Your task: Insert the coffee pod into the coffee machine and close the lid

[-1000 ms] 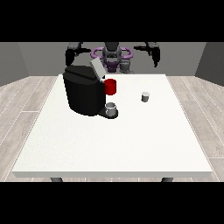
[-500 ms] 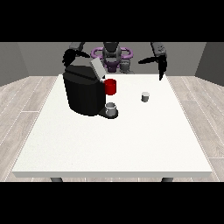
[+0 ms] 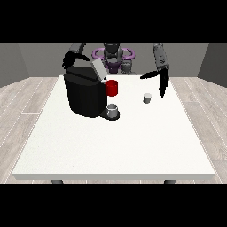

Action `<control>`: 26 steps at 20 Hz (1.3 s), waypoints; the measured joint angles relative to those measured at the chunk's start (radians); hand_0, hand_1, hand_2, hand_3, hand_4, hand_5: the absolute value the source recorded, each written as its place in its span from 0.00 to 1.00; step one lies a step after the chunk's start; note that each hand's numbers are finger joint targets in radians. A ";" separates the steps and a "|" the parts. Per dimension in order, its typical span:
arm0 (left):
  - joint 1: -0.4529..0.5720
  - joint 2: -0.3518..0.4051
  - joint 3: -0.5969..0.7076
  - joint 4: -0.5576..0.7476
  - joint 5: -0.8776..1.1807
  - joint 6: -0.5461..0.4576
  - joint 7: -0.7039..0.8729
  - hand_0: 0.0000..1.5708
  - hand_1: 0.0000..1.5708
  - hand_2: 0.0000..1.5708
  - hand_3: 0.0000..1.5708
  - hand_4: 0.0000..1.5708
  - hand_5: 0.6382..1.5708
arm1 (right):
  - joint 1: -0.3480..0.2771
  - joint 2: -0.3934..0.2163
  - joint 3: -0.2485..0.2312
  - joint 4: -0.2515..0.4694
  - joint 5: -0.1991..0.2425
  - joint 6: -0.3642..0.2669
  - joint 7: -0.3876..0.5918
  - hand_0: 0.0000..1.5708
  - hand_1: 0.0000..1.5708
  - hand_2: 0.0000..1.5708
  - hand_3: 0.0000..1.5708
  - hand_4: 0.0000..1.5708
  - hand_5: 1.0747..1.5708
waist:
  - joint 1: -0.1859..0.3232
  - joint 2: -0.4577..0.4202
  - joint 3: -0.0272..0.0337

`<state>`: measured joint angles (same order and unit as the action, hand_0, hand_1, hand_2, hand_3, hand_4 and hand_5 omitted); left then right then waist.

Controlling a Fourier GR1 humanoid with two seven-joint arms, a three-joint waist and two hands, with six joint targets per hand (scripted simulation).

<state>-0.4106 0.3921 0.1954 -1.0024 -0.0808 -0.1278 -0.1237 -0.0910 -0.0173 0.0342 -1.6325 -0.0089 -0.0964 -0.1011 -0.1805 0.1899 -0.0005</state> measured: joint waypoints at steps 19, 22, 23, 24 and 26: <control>-0.135 0.021 -0.103 0.254 -0.225 0.036 -0.031 0.40 0.40 0.48 0.31 0.00 1.00 | -0.106 -0.021 -0.057 0.162 0.022 -0.047 0.055 0.00 0.00 0.00 0.00 0.26 1.00 | 0.048 0.016 0.0003; -0.154 0.025 -0.125 0.280 -0.271 0.057 -0.029 0.36 0.36 0.44 0.26 0.00 1.00 | -0.123 -0.020 -0.056 0.183 0.032 -0.054 0.052 0.00 0.00 0.00 0.00 0.25 1.00 | 0.043 0.026 0.0002; -0.166 0.035 -0.124 0.296 -0.283 0.063 -0.035 0.34 0.34 0.44 0.28 0.00 1.00 | -0.131 -0.018 -0.051 0.176 0.036 -0.056 0.060 0.00 0.00 0.00 0.00 0.27 1.00 | 0.035 0.034 0.0003; -0.168 0.042 -0.123 0.314 -0.294 0.076 -0.051 0.35 0.35 0.44 0.29 0.00 1.00 | -0.132 -0.021 -0.047 0.162 0.036 -0.053 0.072 0.00 0.00 0.00 0.00 0.25 1.00 | 0.024 0.040 0.0003; -0.168 0.047 -0.127 0.346 -0.322 0.105 -0.071 0.41 0.41 0.50 0.34 0.00 1.00 | -0.117 -0.013 -0.028 0.141 0.045 -0.055 0.086 0.00 0.00 0.00 0.00 0.27 1.00 | 0.009 0.042 0.0000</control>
<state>-0.5783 0.4396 0.0682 -0.6565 -0.4029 -0.0229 -0.1950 -0.2082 -0.0298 0.0058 -1.4913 0.0365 -0.1514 -0.0147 -0.1717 0.2322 -0.0005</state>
